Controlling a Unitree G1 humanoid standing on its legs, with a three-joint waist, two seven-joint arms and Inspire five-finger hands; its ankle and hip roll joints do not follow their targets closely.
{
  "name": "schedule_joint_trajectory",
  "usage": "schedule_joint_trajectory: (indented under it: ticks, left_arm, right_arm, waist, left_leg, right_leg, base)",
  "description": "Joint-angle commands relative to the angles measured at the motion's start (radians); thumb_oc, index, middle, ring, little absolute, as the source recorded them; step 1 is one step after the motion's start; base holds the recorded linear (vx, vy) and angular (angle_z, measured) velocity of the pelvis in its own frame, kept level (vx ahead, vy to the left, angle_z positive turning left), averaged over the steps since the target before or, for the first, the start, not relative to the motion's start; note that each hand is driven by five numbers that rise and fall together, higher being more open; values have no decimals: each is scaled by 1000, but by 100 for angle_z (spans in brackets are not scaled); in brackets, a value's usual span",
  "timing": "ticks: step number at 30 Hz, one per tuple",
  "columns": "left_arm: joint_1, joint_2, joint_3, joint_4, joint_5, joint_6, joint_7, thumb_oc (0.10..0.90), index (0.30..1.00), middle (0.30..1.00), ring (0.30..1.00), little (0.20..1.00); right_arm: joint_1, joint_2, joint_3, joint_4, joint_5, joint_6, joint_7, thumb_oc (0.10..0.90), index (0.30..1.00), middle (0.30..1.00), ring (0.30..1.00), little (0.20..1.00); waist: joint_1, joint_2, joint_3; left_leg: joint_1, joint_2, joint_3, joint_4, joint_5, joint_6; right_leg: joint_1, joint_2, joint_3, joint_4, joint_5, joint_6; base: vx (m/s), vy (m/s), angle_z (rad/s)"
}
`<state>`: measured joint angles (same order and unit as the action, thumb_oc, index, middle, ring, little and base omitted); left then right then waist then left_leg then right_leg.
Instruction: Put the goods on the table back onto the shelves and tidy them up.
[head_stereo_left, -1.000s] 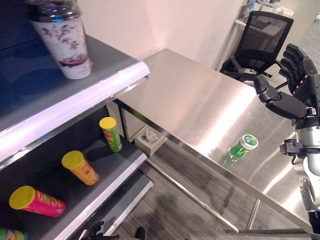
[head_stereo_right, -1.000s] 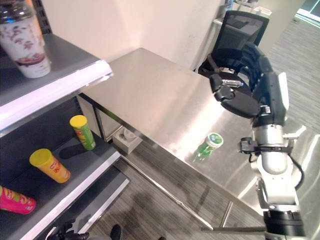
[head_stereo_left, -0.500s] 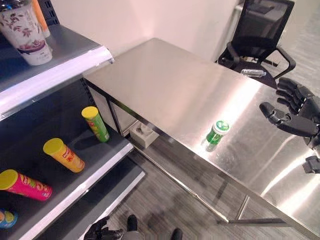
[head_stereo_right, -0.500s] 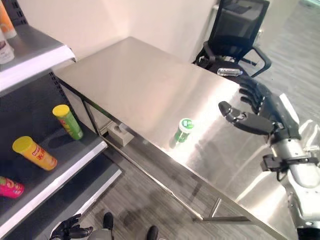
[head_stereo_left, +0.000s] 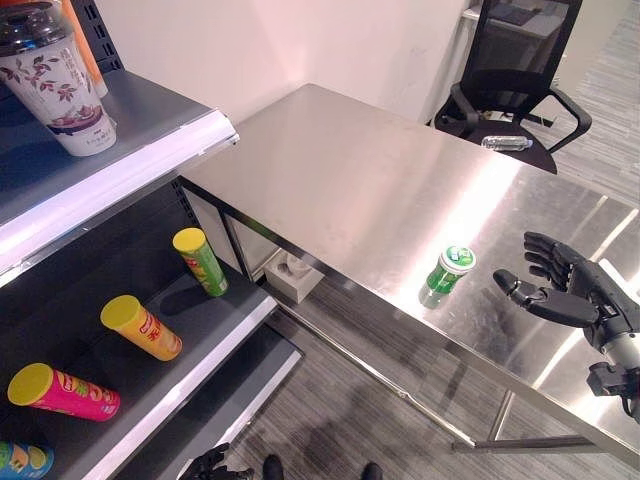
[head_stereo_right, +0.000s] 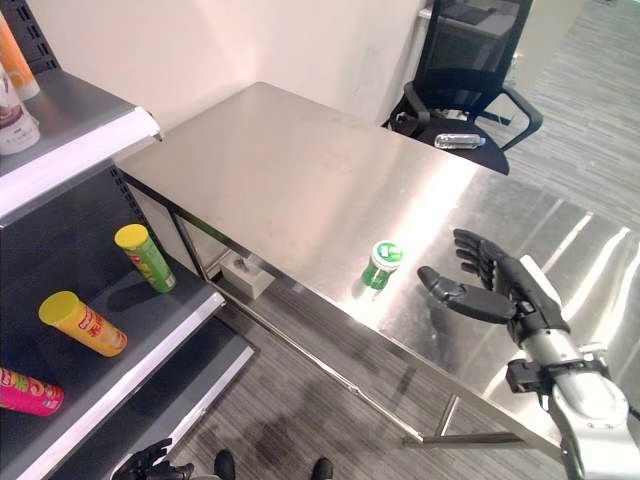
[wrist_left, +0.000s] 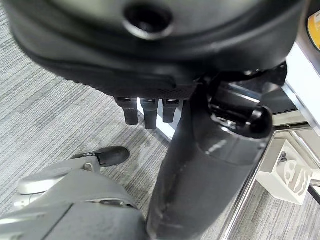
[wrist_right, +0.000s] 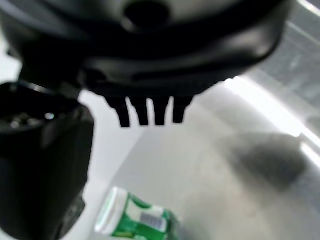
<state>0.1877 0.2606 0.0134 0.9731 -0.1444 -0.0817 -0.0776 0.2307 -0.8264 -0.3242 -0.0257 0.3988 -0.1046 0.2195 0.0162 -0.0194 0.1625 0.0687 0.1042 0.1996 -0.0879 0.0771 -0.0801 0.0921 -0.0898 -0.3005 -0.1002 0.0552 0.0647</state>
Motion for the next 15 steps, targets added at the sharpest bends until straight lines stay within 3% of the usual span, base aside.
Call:
schedule_joint_trajectory:
  ticks: [1,5,6,12,13,15]
  left_arm:
    - [-26,41,-3,34,26,-33,-12,800,900,900,900,900]
    - [-26,41,-3,34,26,-33,-12,800,900,900,900,900]
    - [-13,48,4,29,37,-34,-12,800,900,900,900,900]
    - [-13,50,7,32,41,-34,-11,800,900,900,900,900]
    - [-5,55,5,33,53,-36,-7,800,900,900,900,900]
    - [-4,55,7,33,54,-36,-7,800,900,900,900,900]
  right_arm:
    - [-96,-67,-50,-76,5,-73,-10,800,900,900,900,900]
    - [-96,-67,-50,-76,5,-73,-10,800,900,900,900,900]
    - [-74,-93,-38,-89,-144,-72,-21,800,900,900,900,900]
    - [-71,-93,-37,-89,-156,-68,-22,800,900,900,900,900]
    - [-83,-93,8,-72,-266,-75,-45,800,900,900,900,900]
    - [-87,-93,12,-70,-267,-75,-46,800,900,900,900,900]
  waist:
    - [22,-29,-72]
    - [22,-29,-72]
    - [29,-36,-79]
    - [30,-37,-81]
    - [43,-40,-81]
    - [40,-41,-83]
  left_leg:
    - [-35,32,-17,1,33,-25]
    - [-35,32,-17,1,33,-25]
    - [-30,20,-22,1,17,-16]
    - [-31,18,-24,1,15,-15]
    - [-30,10,-29,1,9,-11]
    - [-32,9,-30,1,9,-10]
  right_leg:
    - [16,-30,-12,13,-21,57]
    - [16,-30,-12,13,-21,57]
    - [23,-45,-17,13,-16,68]
    - [23,-46,-19,13,-16,69]
    - [25,-53,-23,13,-13,75]
    - [23,-53,-23,13,-13,75]
  base:
    - [0,0,-3]
    - [18,26,0]
    - [72,105,-2]
    - [19,27,0]
    - [34,50,0]
    - [17,25,-2]
